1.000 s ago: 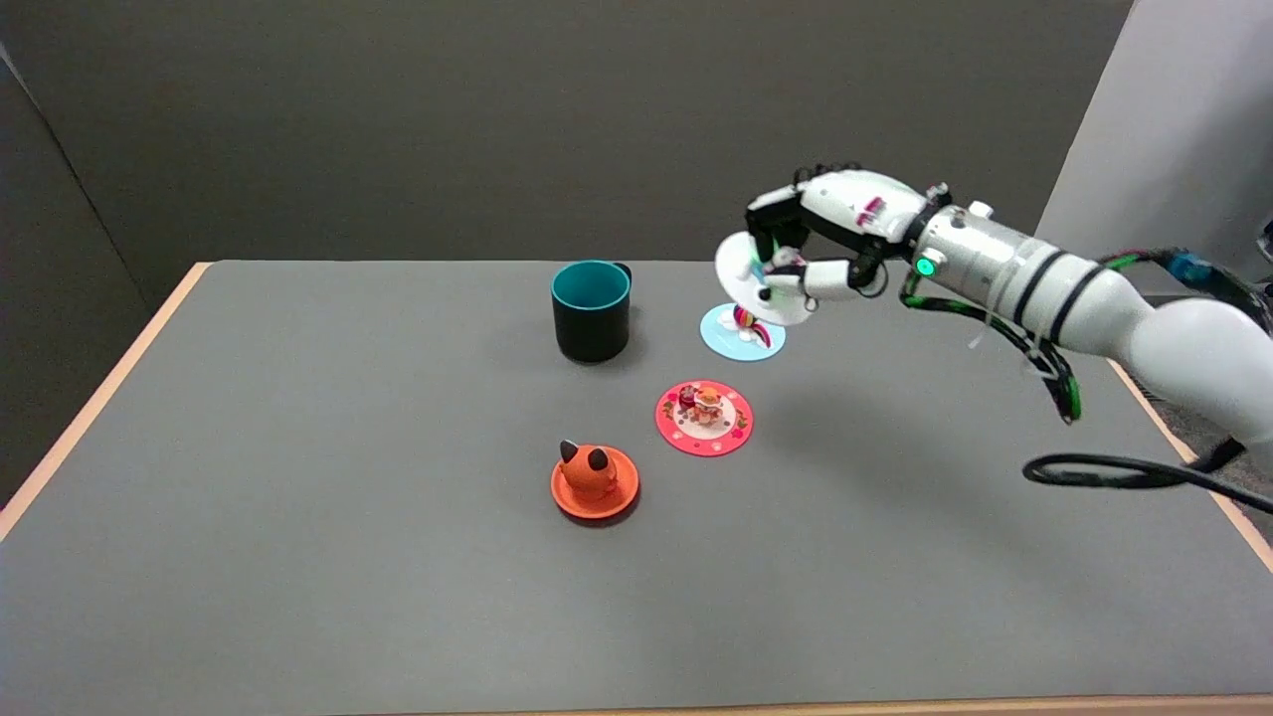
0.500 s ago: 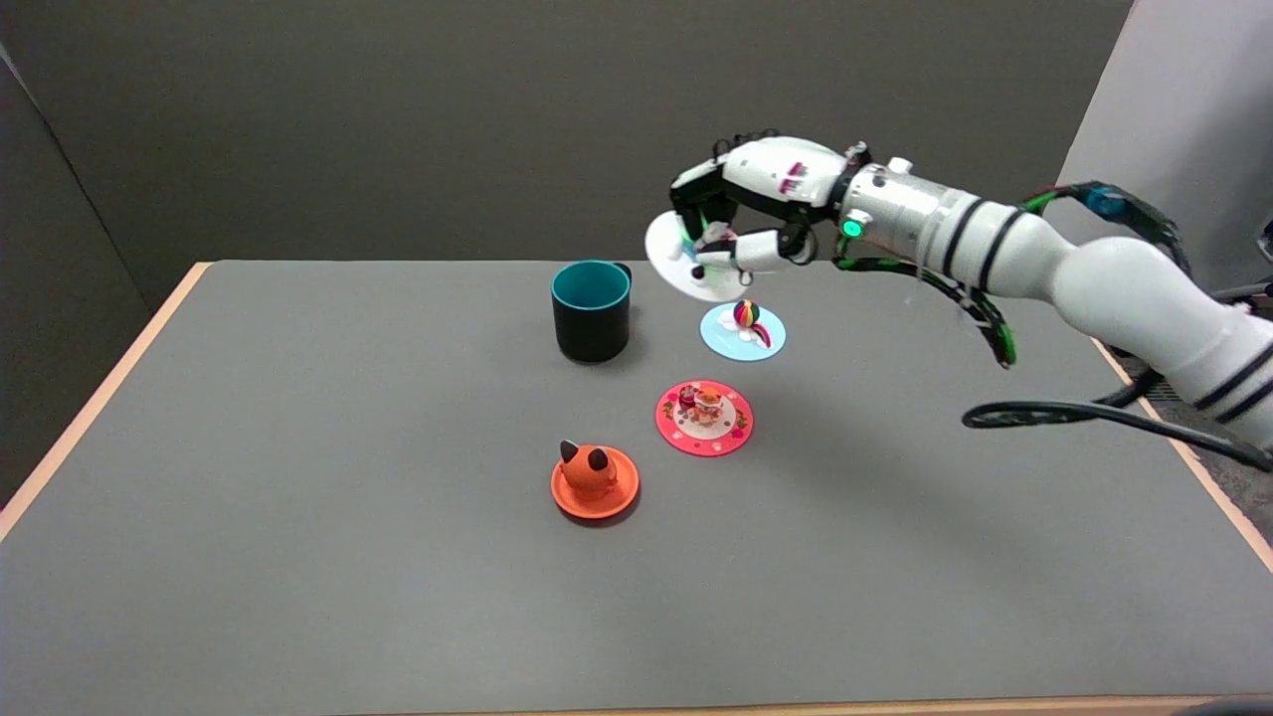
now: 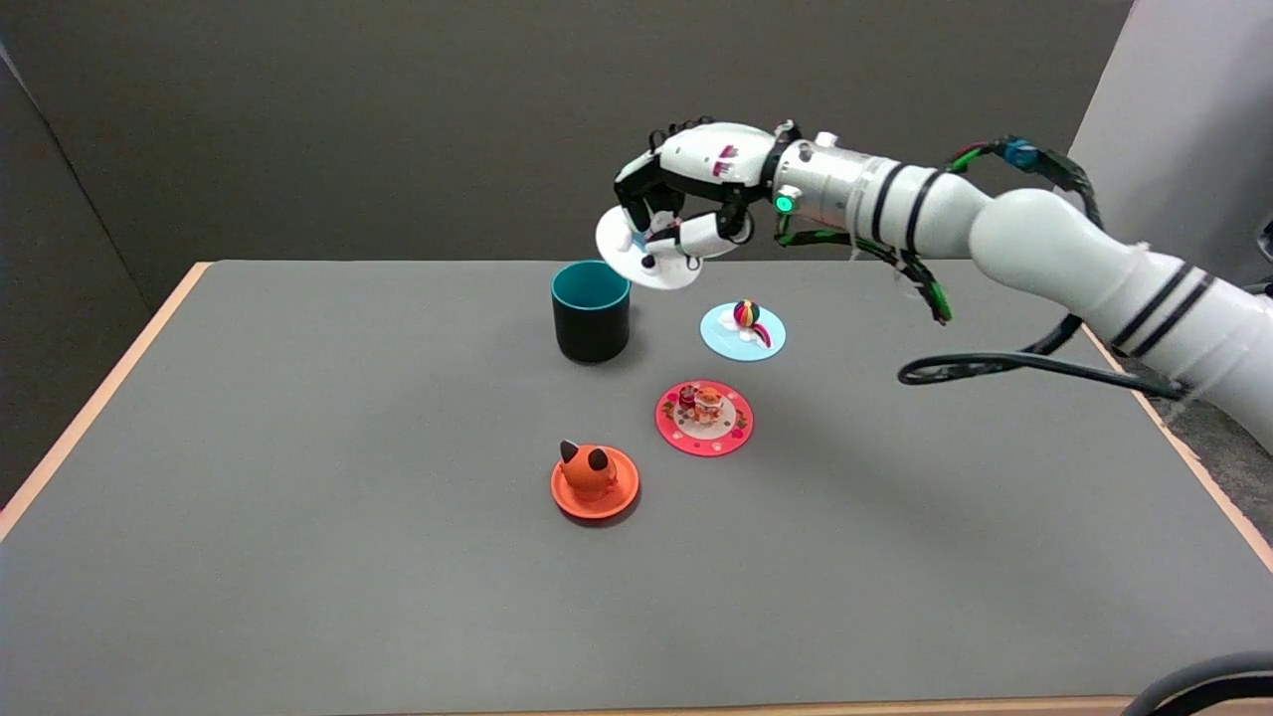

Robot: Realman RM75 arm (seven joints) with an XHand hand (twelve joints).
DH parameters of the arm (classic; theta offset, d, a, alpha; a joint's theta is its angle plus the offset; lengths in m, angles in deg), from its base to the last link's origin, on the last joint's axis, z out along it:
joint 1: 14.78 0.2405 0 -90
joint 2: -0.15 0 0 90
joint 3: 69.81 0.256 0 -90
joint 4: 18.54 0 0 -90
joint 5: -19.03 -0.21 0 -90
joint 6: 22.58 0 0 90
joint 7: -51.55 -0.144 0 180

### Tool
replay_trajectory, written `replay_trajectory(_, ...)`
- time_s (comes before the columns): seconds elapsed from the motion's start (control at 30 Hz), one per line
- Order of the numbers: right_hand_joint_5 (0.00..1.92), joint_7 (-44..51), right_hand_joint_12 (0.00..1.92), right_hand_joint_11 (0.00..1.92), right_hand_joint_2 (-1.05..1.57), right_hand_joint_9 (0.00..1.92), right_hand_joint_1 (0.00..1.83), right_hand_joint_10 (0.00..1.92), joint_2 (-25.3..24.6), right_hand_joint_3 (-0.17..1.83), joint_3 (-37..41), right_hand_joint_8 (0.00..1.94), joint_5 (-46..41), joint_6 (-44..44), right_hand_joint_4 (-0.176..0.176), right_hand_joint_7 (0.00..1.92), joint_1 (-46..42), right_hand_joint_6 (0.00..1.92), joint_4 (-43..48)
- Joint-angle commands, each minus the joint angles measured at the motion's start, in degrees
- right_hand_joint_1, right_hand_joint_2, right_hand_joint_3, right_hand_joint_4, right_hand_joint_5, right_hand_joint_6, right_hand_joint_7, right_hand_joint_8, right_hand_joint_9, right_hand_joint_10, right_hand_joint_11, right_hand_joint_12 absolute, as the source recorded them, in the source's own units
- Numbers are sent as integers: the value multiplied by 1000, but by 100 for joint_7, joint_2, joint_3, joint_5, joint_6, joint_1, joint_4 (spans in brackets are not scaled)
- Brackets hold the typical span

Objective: Place the white cup lid onto the cup.

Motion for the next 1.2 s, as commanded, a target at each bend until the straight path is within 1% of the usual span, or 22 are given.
replay_trajectory(0.03,639,-397,917,638,1174,709,1086,1113,-754,319,-1820,1657,33,188,35,607,1760,1548,1453)
replay_trajectory(0.07,639,-406,945,619,1175,682,1084,1187,-808,321,-1889,1661,34,228,36,605,1831,1552,1540)
replay_trajectory(0.1,639,-414,957,611,1175,672,1083,1215,-836,322,-1913,1663,34,255,36,605,1876,1552,1601)
replay_trajectory(0.13,635,-429,971,614,1166,704,1205,1278,-875,286,-1979,1704,34,286,-22,593,1952,1571,1700)
replay_trajectory(0.17,633,-431,972,614,1167,730,1296,1322,-929,244,-2057,1733,34,311,-66,585,2003,1583,1803)
replay_trajectory(0.3,632,-439,965,612,1182,734,1295,1316,-1081,214,-2250,1733,34,406,-66,581,2178,1578,2112)
replay_trajectory(0.37,627,-462,981,604,1173,729,1293,1328,-1165,237,-2304,1741,34,455,-64,578,2229,1587,2258)
replay_trajectory(0.43,628,-487,973,609,1186,732,1293,1321,-1250,209,-2390,1736,34,458,-64,579,2284,1583,2377)
replay_trajectory(0.53,627,-487,981,602,1180,731,1292,1322,-1345,224,-2465,1738,34,509,-64,576,2334,1588,2499)
replay_trajectory(0.73,623,-487,984,600,1183,730,1291,1326,-1623,220,-2615,1738,42,593,-63,573,2499,1596,2683)
replay_trajectory(1.13,613,-519,998,590,1182,723,1287,1336,-1989,233,-2866,1749,-14,658,-62,565,2728,1612,2974)
replay_trajectory(1.2,612,-548,985,595,1196,724,1289,1332,-2035,202,-2881,1746,-14,658,-62,565,2728,1609,3027)
